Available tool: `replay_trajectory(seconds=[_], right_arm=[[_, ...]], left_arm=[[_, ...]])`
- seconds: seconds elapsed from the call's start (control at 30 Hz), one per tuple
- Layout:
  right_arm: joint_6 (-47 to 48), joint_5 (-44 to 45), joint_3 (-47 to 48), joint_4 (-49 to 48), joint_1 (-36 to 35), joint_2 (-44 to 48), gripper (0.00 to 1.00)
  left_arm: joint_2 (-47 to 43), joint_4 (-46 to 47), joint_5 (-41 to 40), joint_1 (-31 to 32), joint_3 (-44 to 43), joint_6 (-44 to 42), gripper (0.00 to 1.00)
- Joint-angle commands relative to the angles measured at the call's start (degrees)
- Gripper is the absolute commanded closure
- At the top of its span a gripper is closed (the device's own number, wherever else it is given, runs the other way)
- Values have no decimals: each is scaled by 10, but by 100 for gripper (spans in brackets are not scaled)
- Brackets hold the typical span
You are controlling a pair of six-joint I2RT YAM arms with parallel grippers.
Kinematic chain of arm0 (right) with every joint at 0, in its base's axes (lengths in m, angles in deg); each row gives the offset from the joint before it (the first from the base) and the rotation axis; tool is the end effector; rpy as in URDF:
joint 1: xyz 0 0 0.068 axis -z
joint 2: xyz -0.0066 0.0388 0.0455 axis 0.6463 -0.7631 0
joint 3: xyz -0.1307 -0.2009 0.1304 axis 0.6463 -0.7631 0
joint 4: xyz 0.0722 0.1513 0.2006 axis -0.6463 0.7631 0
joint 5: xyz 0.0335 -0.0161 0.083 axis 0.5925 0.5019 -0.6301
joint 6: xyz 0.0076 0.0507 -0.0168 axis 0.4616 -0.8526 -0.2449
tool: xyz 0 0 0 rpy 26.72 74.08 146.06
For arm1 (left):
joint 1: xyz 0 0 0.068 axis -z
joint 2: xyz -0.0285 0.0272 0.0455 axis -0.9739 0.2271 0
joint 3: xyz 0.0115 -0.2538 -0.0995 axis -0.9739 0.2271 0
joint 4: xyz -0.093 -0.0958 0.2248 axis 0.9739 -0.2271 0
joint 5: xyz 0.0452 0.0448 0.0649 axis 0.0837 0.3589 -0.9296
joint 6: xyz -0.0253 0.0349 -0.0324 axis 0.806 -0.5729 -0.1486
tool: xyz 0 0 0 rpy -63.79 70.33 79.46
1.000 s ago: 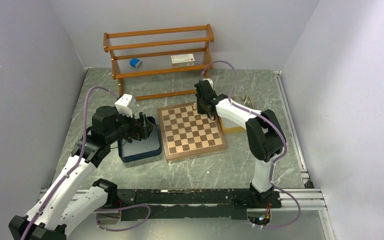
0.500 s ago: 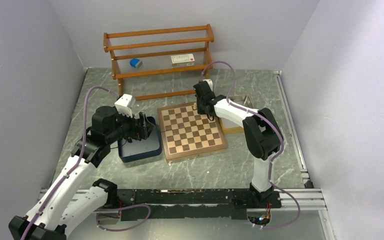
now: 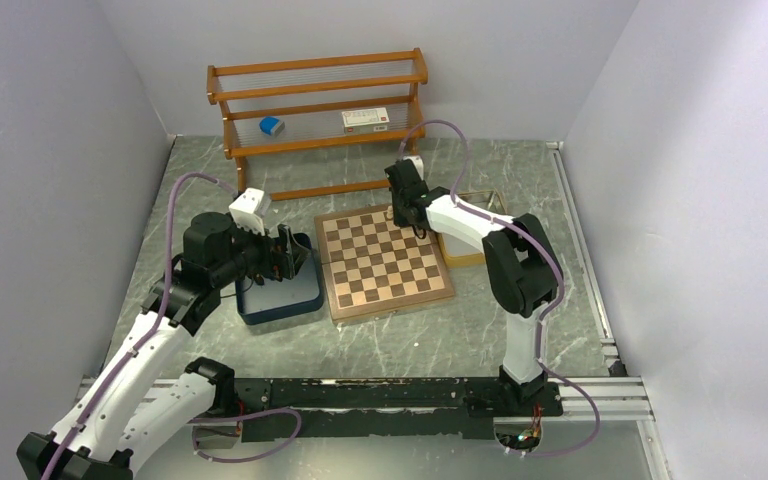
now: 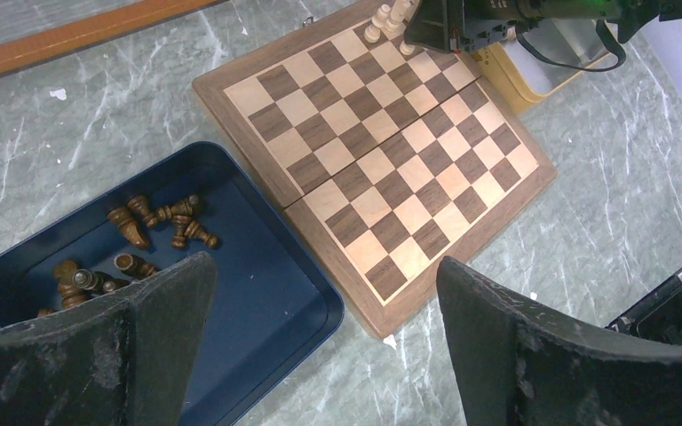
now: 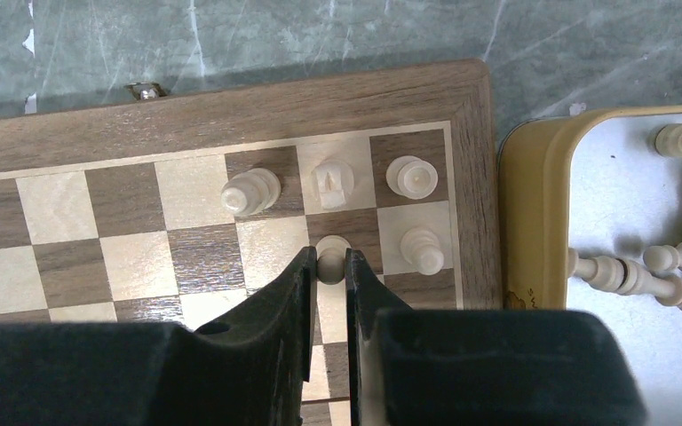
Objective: Set up the chess pieces on the board
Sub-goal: Place the chess piece on the chessboard.
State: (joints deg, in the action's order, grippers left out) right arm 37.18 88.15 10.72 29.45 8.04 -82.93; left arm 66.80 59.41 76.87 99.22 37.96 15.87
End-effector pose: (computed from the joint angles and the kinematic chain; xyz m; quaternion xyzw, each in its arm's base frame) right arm 0.3670 0.2192 0.1894 -0.0544 0.9317 0.0235 0.3584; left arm 0.1626 -0.0739 0.3086 0.1134 0.8275 -0.2424 0.4935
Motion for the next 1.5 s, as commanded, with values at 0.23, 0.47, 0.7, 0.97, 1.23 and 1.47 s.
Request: replay_trajectory(seconds=[0.23,0.47,0.7,0.97,1.23,1.47], right_arm=[[7,9,24,18,-2,-22,77],[9,12,41,24,-2,-26,75],[11,15,52,39,-2,-38,76],[13,20,43,39,-1,-28,76],[10,22,45,43,-2,-30,76],[13,11,54,39,-1,-35,76]], left_arm=[[-8,4,2,4,-7,-5,1],[-11,7,2,4,-5,-5,1],[-14,8,2,4,-4,-4,1],[-8,7,7,4,-7,-5,1],[-17,8,1,4,-4,-3,1],[-16,6,3,4,-6,-3,1]])
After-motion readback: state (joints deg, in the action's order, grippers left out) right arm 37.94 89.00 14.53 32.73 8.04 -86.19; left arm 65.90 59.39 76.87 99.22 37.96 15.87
